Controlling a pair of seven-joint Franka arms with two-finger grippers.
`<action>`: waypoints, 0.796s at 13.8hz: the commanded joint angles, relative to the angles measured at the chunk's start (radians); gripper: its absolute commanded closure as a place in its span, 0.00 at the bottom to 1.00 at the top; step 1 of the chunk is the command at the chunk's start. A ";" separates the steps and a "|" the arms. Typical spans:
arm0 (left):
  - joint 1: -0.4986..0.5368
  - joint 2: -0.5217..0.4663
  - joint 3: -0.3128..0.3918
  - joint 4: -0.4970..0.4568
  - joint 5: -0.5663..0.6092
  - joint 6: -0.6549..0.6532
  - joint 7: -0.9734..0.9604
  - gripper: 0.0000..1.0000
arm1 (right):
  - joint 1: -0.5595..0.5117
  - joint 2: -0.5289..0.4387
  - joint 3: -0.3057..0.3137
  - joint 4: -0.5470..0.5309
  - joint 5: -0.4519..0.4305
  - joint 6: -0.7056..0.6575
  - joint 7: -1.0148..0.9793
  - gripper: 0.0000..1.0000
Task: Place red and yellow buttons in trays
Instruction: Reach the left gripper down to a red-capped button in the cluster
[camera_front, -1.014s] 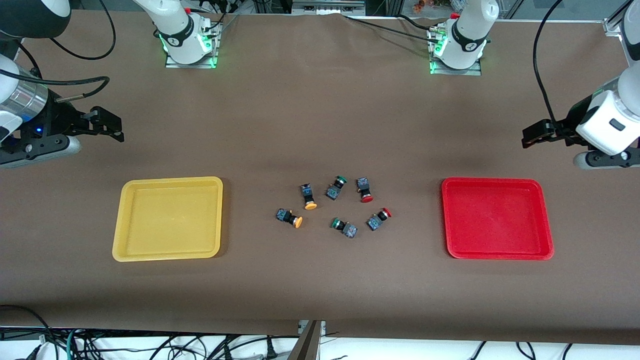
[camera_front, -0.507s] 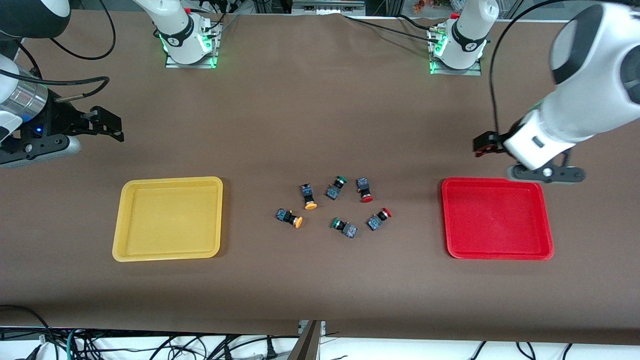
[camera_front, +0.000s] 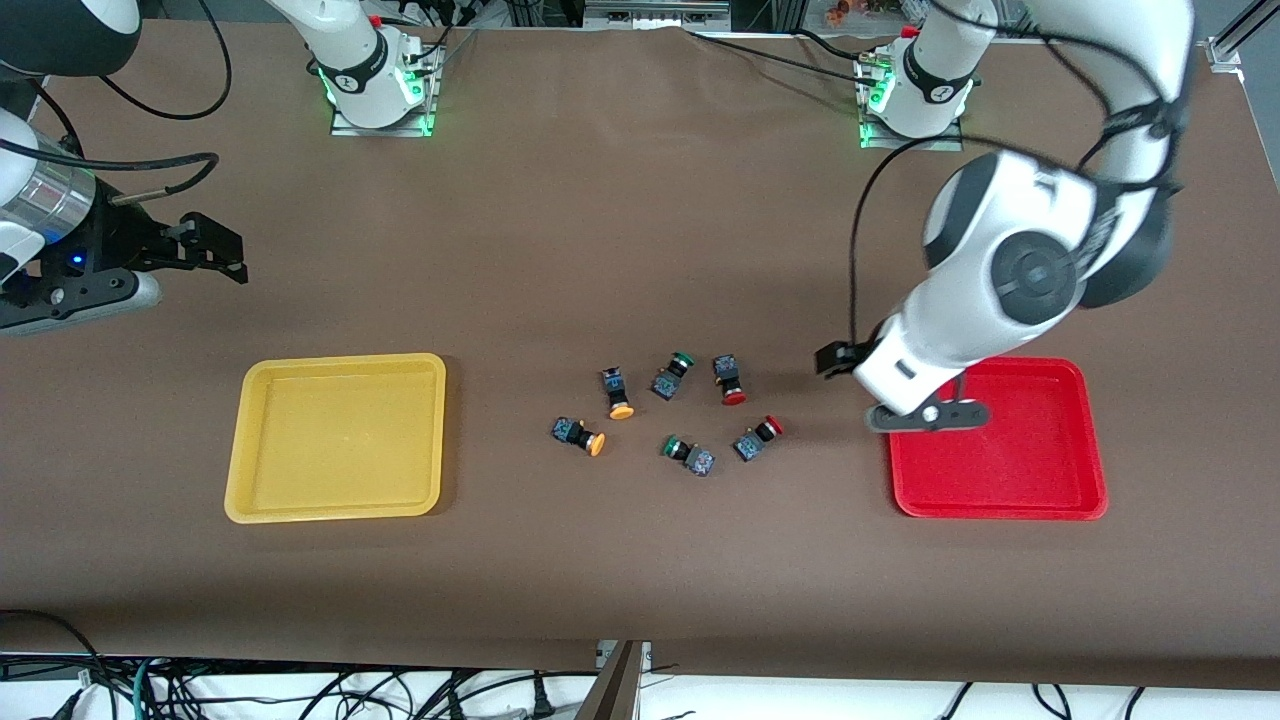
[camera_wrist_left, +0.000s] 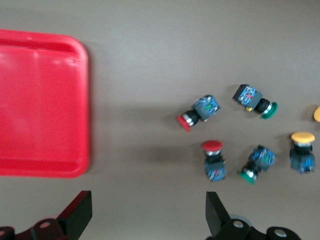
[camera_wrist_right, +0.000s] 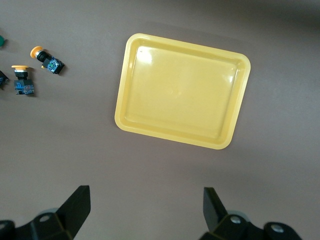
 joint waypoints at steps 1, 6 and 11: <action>-0.077 0.101 0.013 0.022 -0.008 0.083 -0.136 0.00 | -0.001 -0.005 0.002 0.002 0.015 -0.009 -0.003 0.00; -0.143 0.163 0.014 -0.046 -0.002 0.189 -0.184 0.00 | -0.001 0.001 0.002 0.002 0.003 -0.004 -0.005 0.00; -0.194 0.181 0.016 -0.144 0.026 0.329 -0.293 0.00 | 0.000 0.003 0.002 0.003 -0.003 0.004 0.001 0.00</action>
